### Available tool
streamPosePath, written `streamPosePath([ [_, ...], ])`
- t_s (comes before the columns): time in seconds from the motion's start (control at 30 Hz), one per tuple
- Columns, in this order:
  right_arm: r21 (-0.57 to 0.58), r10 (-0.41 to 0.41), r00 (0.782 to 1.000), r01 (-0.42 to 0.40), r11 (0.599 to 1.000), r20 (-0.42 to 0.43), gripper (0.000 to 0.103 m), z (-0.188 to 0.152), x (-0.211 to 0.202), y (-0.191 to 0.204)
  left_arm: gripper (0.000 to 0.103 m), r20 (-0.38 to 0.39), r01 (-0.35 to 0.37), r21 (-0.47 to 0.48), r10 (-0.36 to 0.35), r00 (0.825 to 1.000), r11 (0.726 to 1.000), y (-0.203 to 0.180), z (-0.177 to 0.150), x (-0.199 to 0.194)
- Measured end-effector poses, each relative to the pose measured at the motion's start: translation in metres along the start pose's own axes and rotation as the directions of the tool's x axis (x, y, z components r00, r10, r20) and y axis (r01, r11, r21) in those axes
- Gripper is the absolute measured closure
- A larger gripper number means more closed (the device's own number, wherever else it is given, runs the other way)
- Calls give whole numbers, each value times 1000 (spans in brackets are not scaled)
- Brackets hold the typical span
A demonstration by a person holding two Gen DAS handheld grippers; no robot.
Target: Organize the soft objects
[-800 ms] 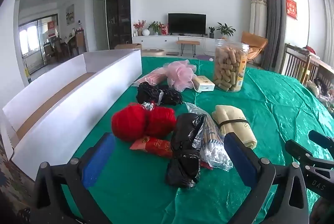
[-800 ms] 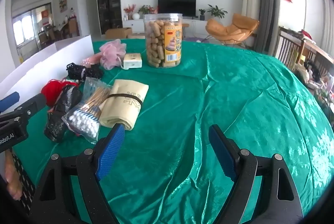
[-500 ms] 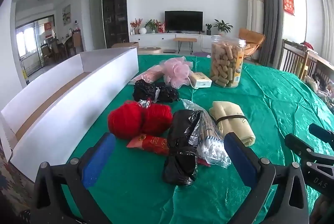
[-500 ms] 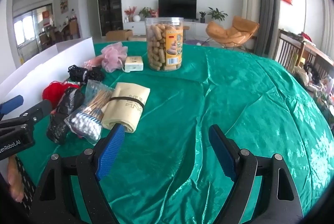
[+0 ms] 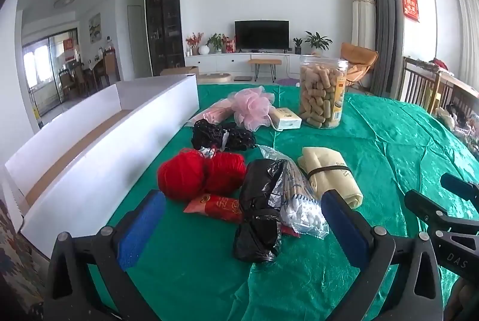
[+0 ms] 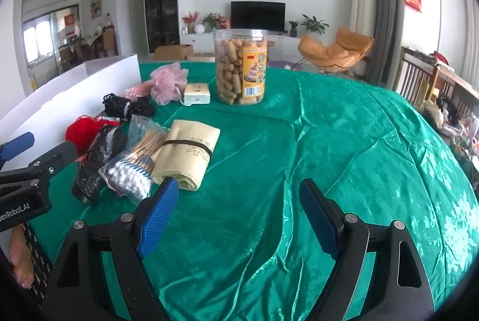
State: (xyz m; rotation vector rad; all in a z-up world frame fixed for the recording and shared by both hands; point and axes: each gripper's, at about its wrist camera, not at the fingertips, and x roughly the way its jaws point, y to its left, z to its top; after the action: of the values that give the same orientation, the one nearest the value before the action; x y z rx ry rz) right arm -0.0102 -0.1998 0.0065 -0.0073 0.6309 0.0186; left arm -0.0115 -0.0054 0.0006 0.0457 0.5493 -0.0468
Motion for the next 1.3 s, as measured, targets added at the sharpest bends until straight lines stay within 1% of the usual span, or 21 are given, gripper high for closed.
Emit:
streamPosePath([
  [0.2, -1, 2, 1000, -2, 1000, 2, 18, 0, -1, 0, 0, -10, -9, 0, 9, 1000, 1000, -1, 1, 1],
  [0.4, -4, 4, 1000, -4, 1000, -7, 18, -5, 0, -1, 0, -38, 0, -35, -2, 999, 999, 6, 1, 6],
  [0.53, -7, 9, 1000, -9, 1000, -15, 18, -8, 2, 0, 0, -42, 8, -50, -10, 999, 999, 8, 0, 6],
  [0.77, -18, 25, 1000, -25, 1000, -16, 18, -9, 4, 5, 0, -53, 9, -49, -12, 999, 999, 9, -1, 9],
  [1.0, -20, 41, 999, -41, 999, -22, 18, -12, 5, 10, 0, -72, 27, -71, -32, 997, 997, 12, 0, 12],
  [1.3, -21, 58, 998, -59, 998, -33, 18, -16, 7, 14, 0, -82, 31, -62, -36, 996, 998, 9, -1, 14],
])
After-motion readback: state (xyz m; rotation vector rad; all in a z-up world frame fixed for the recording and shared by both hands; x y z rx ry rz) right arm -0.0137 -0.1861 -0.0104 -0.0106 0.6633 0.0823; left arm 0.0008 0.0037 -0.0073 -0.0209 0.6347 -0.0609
